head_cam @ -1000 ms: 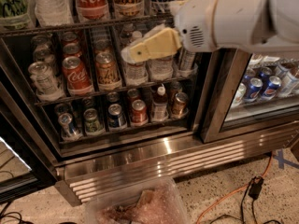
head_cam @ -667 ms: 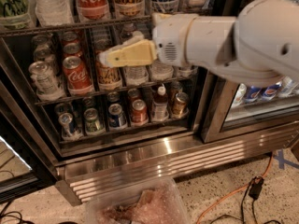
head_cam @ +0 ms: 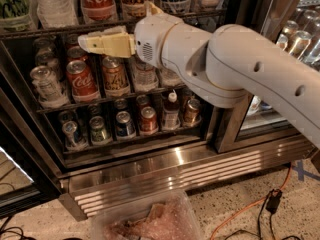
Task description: Pick orange can from top shelf of fridge
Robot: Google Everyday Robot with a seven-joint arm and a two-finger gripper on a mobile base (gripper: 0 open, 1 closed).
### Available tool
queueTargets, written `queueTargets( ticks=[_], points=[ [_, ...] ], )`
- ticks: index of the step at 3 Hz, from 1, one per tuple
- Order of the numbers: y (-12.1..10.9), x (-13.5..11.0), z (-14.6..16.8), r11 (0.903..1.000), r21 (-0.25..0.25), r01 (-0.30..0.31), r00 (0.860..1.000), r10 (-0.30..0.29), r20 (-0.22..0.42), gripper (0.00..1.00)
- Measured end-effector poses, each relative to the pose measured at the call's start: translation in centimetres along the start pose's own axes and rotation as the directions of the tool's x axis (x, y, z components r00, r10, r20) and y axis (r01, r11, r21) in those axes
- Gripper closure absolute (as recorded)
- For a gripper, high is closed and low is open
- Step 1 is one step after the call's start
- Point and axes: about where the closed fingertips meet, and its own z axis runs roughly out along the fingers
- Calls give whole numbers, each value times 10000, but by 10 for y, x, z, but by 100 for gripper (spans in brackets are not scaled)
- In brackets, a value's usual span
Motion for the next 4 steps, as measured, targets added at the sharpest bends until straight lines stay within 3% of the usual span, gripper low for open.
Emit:
queueTargets(
  ticks=[1, 4],
  points=[
    [-6, -12, 11, 9992, 356, 202, 9978, -224, 623, 0],
    [-14, 1, 14, 9970, -1, 778, 9964, -778, 335, 0]
  ],
)
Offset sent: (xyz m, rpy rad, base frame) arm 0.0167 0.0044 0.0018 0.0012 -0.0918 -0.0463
